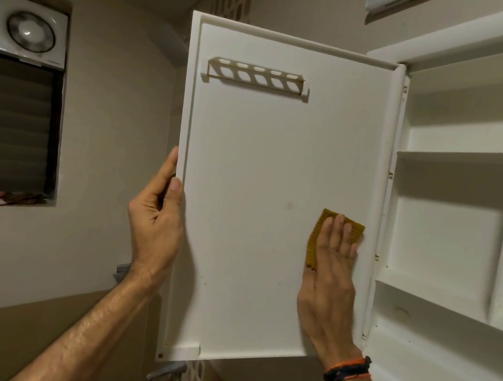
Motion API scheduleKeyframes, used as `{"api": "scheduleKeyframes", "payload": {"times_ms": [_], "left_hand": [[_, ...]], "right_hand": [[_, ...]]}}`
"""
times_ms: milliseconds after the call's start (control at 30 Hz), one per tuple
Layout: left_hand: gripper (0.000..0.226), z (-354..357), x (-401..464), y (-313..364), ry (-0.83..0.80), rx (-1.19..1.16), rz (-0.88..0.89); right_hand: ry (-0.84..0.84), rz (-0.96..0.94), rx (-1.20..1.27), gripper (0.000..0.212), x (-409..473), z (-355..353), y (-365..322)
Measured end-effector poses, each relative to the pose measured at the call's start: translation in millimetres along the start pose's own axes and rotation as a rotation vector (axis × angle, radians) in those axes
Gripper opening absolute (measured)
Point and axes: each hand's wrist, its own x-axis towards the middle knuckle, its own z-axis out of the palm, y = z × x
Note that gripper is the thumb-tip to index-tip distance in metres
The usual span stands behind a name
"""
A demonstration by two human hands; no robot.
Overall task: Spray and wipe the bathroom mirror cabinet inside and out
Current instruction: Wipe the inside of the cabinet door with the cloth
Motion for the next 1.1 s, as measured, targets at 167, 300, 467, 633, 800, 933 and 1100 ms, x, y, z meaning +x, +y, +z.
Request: {"api": "scheduleKeyframes", "payload": {"times_ms": [167, 300, 467, 633, 800, 933, 1100], "left_hand": [[0.04, 0.0, 0.5, 0.4, 0.003, -0.005, -0.007], [0.04, -0.2, 1.6, 1.1, -0.011, -0.02, -0.016], [0.039, -0.9, 2.0, 1.7, -0.011, -0.043, -0.037], [0.039, -6.3, -0.1, 1.8, -0.068, -0.086, -0.08], [0.045, -25.9, -26.3, -9.2, -0.163, -0.122, -0.154], [0.045, -33.2, -44.6, -14.4, -0.145, -0.127, -0.184], [0.045, -30.6, -44.3, -13.2, -0.093, -0.092, -0.153]], "right_hand": [[-0.051, -0.096, -0.041, 0.072, -10.5, 21.7, -51.2], [-0.105, -0.151, -0.023, 0.074, -16.9, 34.5, -93.4], [-0.169, -0.229, 0.087, 0.074, -27.0, 50.2, -140.3], [-0.165, -0.201, 0.1, 0.079, -30.7, 56.4, -149.8], [-0.16, -0.254, 0.063, 0.073, -40.2, 57.4, -141.6], [-0.188, -0.287, 0.042, 0.071, -56.8, 58.6, -129.6], [-0.192, -0.34, 0.001, 0.073, -56.1, 51.5, -111.8]]}}
